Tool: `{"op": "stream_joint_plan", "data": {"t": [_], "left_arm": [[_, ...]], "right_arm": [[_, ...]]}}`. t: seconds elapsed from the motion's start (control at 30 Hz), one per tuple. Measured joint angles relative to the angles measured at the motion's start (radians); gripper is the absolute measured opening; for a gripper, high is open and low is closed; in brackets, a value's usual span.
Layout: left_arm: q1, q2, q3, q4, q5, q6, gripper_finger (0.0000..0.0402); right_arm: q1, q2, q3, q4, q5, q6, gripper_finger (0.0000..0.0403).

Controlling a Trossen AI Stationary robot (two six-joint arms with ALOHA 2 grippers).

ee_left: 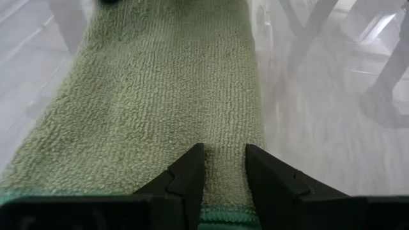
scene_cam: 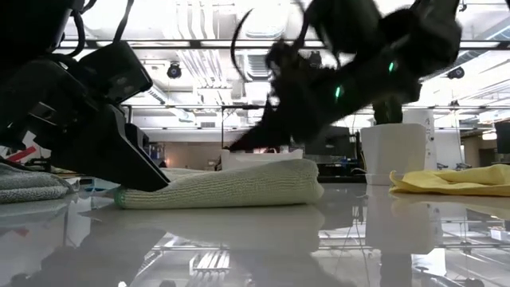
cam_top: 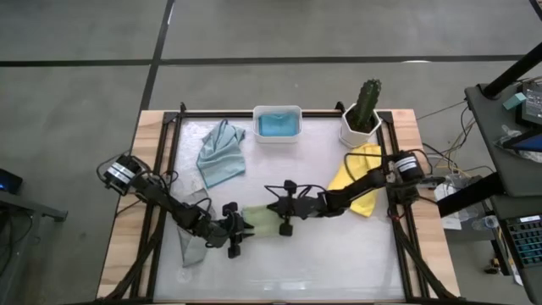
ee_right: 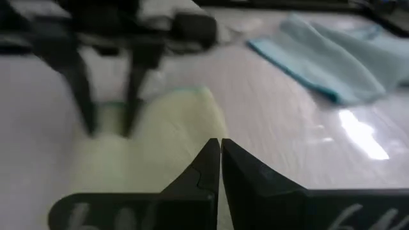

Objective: Fold microfiber towels
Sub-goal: Fold the green cloth

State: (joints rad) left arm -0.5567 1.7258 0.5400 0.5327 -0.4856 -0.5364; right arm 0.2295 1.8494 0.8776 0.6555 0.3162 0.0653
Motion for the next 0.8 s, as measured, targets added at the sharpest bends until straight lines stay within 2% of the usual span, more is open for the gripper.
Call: {"op": "stream_joint_plan", "data": {"t": [0.07,0.2,0.3,0.47,0.8], "left_arm": [[0.001,0.0,0.0,0.0,0.0,-0.001,0.0102],[0.001,0.0,0.0,0.001,-0.001,-0.002,0.0102],[0.001,0.0,0.0,0.001,-0.001,-0.002,0.0102],[0.001,0.0,0.0,0.001,-0.002,-0.002,0.0102],[0.001,-0.001,-0.004,-0.014,-0.002,-0.007,0.0102]], "right_arm": [[0.019,-0.031,0.0,-0.017,-0.02,-0.007,0.0008],[0.053,-0.047,0.0,-0.023,-0.156,-0.011,0.0008],[0.071,-0.04,-0.005,-0.057,-0.218,-0.006,0.0008],[0.078,-0.027,-0.034,-0.162,-0.22,0.043,0.0008],[0.078,-0.031,-0.081,-0.188,-0.256,0.108,0.0008]]}}
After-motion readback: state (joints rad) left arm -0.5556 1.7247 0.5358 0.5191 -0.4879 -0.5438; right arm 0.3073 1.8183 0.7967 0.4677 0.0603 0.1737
